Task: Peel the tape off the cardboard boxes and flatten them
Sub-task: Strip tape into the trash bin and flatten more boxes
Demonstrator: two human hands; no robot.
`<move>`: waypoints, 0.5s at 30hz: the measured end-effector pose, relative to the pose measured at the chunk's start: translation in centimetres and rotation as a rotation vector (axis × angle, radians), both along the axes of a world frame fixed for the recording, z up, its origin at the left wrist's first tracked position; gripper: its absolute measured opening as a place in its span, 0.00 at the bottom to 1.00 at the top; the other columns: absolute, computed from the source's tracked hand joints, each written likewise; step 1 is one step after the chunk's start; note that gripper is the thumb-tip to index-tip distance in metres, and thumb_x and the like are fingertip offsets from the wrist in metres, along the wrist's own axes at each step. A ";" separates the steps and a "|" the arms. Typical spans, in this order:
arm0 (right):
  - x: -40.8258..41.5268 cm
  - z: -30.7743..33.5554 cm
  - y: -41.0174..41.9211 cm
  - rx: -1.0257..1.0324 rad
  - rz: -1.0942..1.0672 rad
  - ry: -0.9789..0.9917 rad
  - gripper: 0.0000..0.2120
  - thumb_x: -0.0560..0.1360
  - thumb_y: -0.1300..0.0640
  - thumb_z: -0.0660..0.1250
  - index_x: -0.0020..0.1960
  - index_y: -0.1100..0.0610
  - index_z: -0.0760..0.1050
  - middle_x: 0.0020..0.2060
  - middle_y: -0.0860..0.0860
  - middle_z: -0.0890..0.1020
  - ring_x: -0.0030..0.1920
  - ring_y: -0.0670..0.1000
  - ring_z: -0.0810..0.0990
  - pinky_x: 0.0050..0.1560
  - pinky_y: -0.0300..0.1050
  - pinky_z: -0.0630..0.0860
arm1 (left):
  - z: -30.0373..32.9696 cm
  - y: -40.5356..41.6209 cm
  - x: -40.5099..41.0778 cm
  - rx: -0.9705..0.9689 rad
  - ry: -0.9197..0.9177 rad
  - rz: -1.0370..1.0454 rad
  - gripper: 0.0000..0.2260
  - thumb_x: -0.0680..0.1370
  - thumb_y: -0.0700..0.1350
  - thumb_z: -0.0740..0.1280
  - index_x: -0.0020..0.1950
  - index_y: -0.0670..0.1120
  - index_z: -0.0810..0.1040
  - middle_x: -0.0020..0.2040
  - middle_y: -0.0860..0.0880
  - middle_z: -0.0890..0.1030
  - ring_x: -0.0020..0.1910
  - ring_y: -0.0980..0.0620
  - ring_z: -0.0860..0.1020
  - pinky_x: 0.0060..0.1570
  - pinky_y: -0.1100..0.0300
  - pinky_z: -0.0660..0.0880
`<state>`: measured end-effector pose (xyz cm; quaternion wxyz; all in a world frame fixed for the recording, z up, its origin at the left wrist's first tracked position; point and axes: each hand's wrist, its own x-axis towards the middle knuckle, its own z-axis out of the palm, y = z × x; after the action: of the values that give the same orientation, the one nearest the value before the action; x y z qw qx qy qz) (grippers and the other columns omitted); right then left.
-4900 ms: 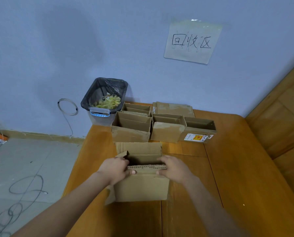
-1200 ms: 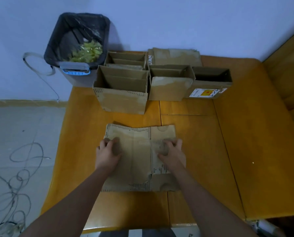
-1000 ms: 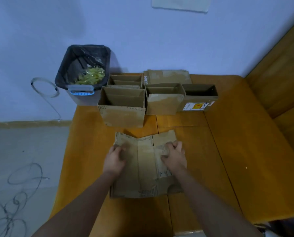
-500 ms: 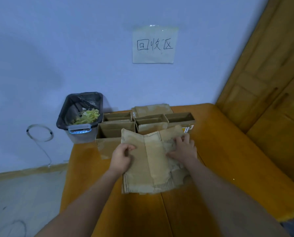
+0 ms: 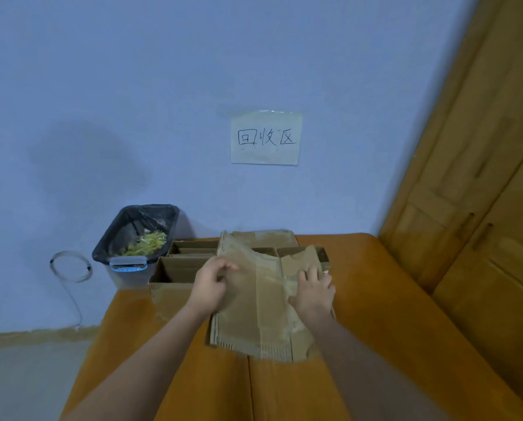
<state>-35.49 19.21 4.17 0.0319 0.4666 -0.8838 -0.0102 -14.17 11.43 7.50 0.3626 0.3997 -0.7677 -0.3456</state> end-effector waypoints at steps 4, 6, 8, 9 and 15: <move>-3.4 0.4 1.0 -0.067 0.069 -0.122 0.32 0.74 0.35 0.62 0.71 0.50 0.59 0.66 0.53 0.60 0.63 0.61 0.64 0.60 0.52 0.68 | -0.1 0.1 -0.7 -0.068 -0.148 0.050 0.13 0.75 0.28 0.62 0.46 0.45 0.77 0.49 0.52 0.74 0.51 0.53 0.74 0.51 0.67 0.68; -4.9 0.9 1.2 -0.099 0.105 -0.181 0.30 0.75 0.37 0.62 0.71 0.49 0.59 0.66 0.53 0.59 0.62 0.59 0.64 0.61 0.52 0.69 | -0.2 0.4 -1.1 -0.081 -0.236 0.045 0.13 0.75 0.28 0.61 0.49 0.43 0.78 0.52 0.51 0.73 0.55 0.49 0.74 0.55 0.63 0.68; -6.0 1.7 1.2 -0.122 0.149 -0.191 0.29 0.75 0.39 0.62 0.71 0.49 0.60 0.66 0.53 0.59 0.61 0.58 0.65 0.60 0.51 0.69 | -0.1 0.7 -1.9 -0.098 -0.289 0.043 0.13 0.74 0.27 0.61 0.52 0.39 0.80 0.55 0.47 0.74 0.59 0.46 0.74 0.58 0.62 0.68; -6.5 2.1 1.1 -0.132 0.163 -0.191 0.29 0.75 0.40 0.62 0.72 0.49 0.60 0.65 0.53 0.59 0.60 0.58 0.65 0.60 0.51 0.69 | 0.0 0.8 -2.4 -0.106 -0.308 0.045 0.13 0.73 0.27 0.62 0.52 0.38 0.80 0.58 0.45 0.75 0.61 0.45 0.73 0.60 0.60 0.68; -9.1 5.1 -1.1 -0.161 0.208 -0.198 0.30 0.75 0.42 0.64 0.73 0.50 0.60 0.66 0.52 0.59 0.60 0.57 0.64 0.61 0.50 0.69 | 1.3 -1.2 -4.7 -0.084 -0.386 0.063 0.11 0.75 0.34 0.67 0.56 0.41 0.79 0.67 0.46 0.72 0.67 0.45 0.69 0.68 0.53 0.65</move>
<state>-44.56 18.13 9.24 -0.0169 0.5501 -0.8276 0.1102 -18.86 10.23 8.80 0.2357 0.4668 -0.8238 -0.2191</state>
